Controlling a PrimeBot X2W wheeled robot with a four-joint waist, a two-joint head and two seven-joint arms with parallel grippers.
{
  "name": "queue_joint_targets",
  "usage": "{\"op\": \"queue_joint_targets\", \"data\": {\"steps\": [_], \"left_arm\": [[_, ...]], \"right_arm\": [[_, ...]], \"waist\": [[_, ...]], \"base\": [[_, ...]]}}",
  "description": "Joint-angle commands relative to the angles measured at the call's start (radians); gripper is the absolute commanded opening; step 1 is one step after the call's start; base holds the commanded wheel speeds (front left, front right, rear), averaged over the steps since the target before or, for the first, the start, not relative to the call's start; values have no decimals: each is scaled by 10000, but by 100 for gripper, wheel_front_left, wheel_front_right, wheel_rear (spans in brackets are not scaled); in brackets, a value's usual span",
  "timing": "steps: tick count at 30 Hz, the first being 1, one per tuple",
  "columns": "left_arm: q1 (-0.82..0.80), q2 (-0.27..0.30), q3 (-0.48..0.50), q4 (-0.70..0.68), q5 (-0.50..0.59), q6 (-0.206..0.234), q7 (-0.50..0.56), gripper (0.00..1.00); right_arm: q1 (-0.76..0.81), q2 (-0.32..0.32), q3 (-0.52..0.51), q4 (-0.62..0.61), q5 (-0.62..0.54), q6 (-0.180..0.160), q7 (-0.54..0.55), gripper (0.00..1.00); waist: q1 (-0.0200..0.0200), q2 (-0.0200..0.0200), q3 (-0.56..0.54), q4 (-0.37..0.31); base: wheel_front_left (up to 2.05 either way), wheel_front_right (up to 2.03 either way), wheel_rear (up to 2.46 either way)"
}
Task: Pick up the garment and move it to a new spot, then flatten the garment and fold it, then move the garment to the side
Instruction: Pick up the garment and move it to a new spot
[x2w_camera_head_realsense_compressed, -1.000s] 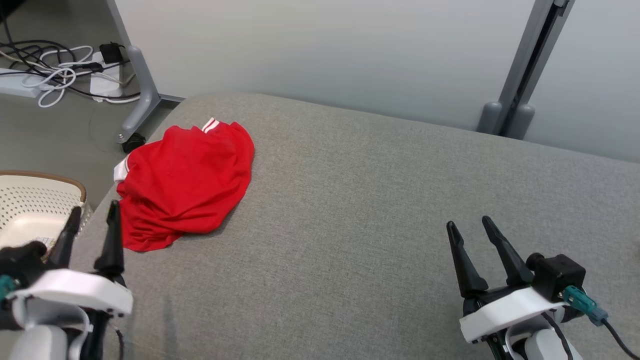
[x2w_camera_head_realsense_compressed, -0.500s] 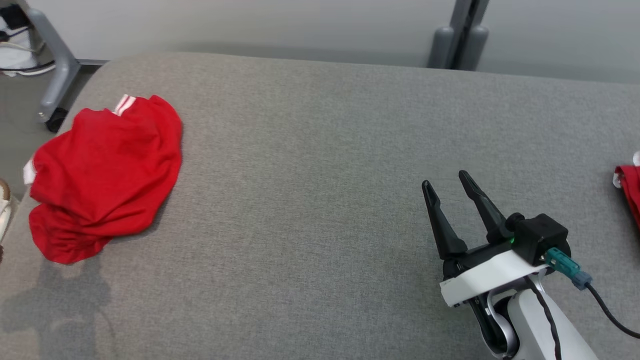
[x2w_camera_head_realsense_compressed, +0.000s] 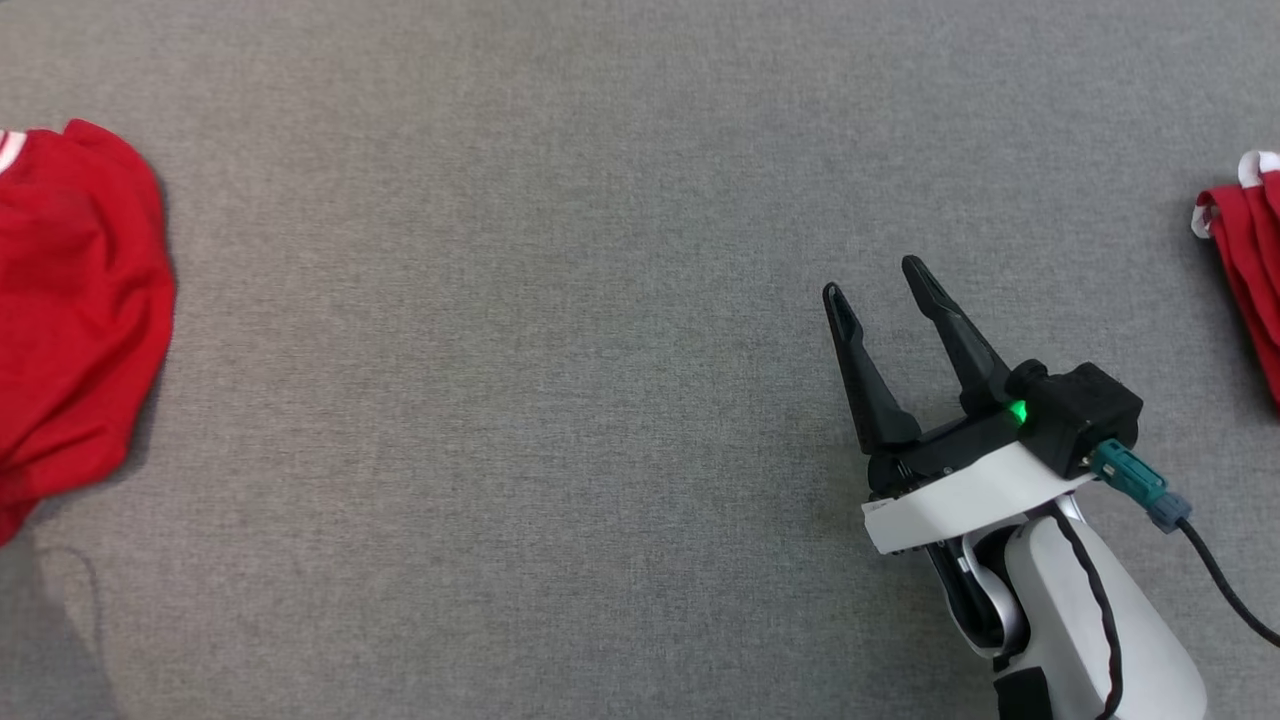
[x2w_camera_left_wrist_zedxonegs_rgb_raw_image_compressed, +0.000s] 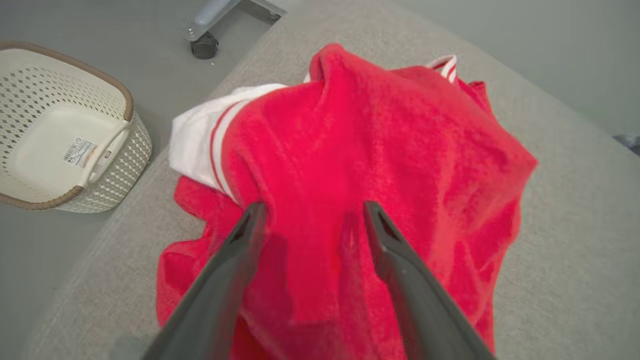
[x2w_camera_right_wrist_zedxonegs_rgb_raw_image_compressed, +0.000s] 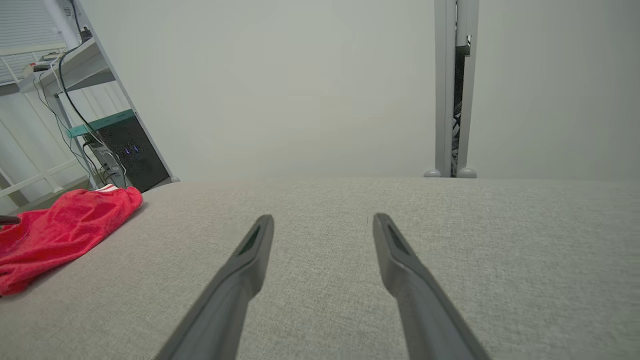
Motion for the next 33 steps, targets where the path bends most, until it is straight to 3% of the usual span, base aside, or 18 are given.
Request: {"op": "queue_joint_targets", "data": {"steps": [1, 10, 11, 13, 18, 26, 33], "left_arm": [[-94, 15, -270, 94, -255, -16, 435, 100], [631, -24, -1191, 208, -1538, -15, 2289, 100], [653, 12, -1276, 144, -1635, -15, 2294, 76], [644, 127, -1410, -39, -1746, -15, 2078, 0], [540, 401, -1795, -455, -2002, -17, 1466, 0], [365, 1135, -2934, -1238, -1723, -16, 16, 0], [459, 1438, -3805, -2046, -1560, -16, -785, 0]], "right_arm": [[-74, -57, -29, -89, 30, 1, -49, 100], [-158, -58, -74, -207, 41, 1, -49, 100], [-189, -58, -101, -213, 17, 1, -49, 100], [-223, -57, -154, -234, -46, 1, -49, 100], [-132, -57, -216, -258, -26, 1, -49, 100], [339, -58, -197, -67, 365, 1, -49, 100], [887, -57, -253, 77, 708, 1, -51, 100]], "waist": [[0, 0, 441, -315], [0, 0, 704, -356], [0, 0, 710, -349], [0, 0, 684, -325], [0, 0, 330, -265], [0, 0, -1067, -246], [0, 0, -2359, -427]], "base": [[0, 0, 0], [0, 0, 0], [0, 0, 0], [0, 0, 0], [0, 0, 0], [0, 0, 0], [0, 0, 0]]}}
